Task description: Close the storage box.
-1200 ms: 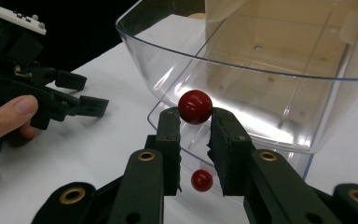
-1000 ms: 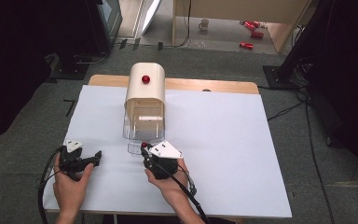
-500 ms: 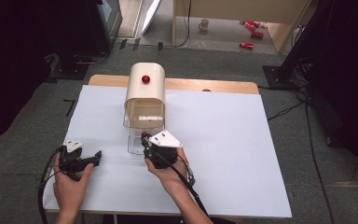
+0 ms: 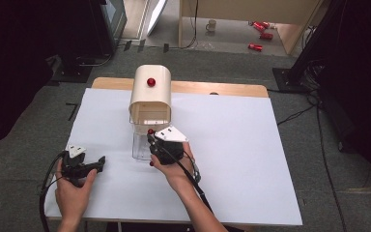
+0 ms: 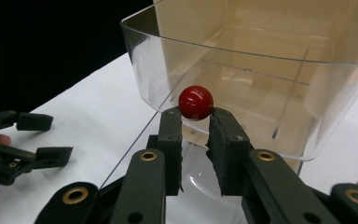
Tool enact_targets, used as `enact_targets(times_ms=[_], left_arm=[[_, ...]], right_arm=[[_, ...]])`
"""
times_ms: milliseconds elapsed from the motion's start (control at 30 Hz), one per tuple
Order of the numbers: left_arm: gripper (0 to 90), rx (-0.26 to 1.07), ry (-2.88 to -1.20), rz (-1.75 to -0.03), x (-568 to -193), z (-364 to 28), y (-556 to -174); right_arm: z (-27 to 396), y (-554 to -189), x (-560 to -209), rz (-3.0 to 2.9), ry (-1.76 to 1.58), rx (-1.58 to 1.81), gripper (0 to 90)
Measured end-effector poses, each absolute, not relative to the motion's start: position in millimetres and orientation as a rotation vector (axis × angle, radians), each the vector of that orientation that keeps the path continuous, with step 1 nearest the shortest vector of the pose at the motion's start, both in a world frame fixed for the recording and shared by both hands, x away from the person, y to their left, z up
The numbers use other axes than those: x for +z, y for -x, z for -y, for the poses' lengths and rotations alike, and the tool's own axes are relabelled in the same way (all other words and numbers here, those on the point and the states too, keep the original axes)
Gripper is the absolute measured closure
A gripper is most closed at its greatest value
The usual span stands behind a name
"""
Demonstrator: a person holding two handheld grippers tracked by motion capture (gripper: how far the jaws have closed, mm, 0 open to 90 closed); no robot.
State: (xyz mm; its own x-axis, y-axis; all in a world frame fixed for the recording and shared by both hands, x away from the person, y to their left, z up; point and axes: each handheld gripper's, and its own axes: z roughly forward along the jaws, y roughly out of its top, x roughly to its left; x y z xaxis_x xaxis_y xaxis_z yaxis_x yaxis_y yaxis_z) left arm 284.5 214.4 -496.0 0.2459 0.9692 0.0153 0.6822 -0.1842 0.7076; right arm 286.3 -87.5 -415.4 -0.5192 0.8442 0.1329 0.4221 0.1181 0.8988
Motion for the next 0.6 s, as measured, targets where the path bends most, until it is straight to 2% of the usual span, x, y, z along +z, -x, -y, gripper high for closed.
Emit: enact_targets(times_ms=[600], left_arm=[[14.3,0.639,-1.942,-1.501,-496.0,-214.5,-284.7]], right_arm=[[86.3,-311.3,-414.9,-1.986,-1.237,1.371,76.6]])
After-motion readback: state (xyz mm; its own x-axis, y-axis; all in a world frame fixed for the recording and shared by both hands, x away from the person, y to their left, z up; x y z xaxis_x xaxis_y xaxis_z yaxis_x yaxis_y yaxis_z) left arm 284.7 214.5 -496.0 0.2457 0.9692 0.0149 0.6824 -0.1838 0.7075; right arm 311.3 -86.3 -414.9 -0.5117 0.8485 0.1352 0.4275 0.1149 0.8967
